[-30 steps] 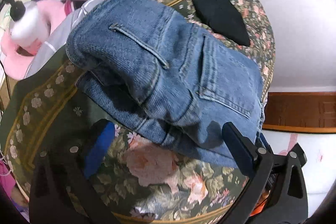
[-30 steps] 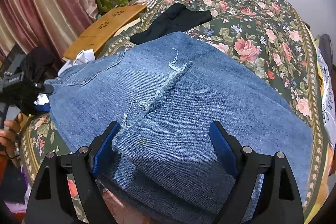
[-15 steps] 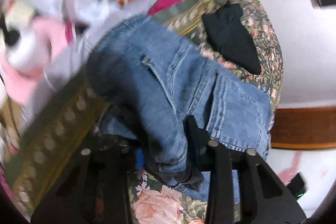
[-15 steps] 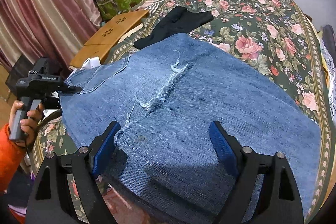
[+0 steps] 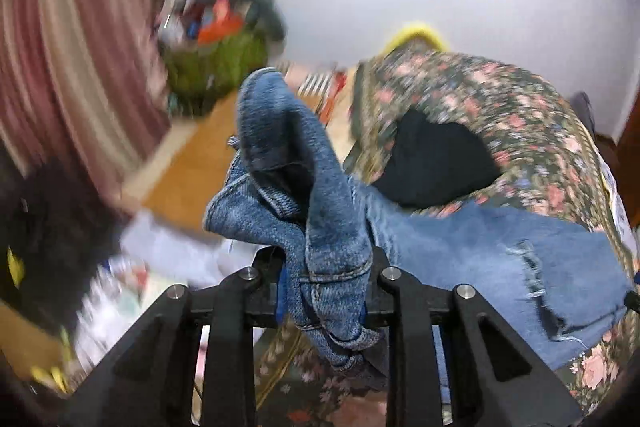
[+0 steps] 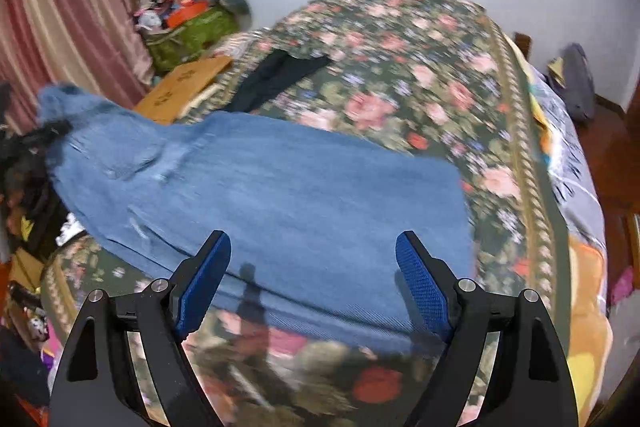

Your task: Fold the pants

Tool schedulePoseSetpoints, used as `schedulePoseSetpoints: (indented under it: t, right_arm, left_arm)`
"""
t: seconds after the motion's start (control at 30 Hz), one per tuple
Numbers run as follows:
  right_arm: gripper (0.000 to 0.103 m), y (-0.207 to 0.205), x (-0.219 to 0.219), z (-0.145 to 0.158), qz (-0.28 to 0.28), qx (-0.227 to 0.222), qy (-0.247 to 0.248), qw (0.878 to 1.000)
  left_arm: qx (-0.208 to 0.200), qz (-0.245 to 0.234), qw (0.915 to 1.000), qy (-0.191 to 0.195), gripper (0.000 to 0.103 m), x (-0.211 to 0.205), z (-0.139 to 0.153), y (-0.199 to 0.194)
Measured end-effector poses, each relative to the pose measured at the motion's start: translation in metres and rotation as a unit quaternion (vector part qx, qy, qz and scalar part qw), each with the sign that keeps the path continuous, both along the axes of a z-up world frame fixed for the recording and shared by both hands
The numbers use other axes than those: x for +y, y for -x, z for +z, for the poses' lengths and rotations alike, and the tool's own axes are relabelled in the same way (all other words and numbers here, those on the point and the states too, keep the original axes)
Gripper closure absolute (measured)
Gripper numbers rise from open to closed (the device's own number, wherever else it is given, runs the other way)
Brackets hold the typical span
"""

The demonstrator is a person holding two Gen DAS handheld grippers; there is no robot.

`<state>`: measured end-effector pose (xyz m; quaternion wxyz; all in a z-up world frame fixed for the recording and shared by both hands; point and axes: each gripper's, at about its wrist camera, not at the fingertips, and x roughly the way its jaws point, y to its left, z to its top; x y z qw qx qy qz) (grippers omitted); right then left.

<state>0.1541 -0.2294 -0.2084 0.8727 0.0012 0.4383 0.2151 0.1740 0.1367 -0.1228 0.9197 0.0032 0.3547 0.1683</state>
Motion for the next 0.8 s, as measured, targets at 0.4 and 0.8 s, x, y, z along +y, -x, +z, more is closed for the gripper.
schedulePoseSetpoints:
  t: [0.4,0.8]
  right_arm:
    - [0.017,0.001,-0.002,-0.028,0.006,0.040,-0.020,0.999]
    - [0.017,0.002,-0.007,-0.030,0.004,0.023,-0.052,0.998]
  left_arm:
    - [-0.065,-0.188,0.9793,0.040,0.082,-0.154,0.077,-0.049]
    - [0.084,-0.295,0.9374,0.165,0.083,-0.266,0.023,-0.120]
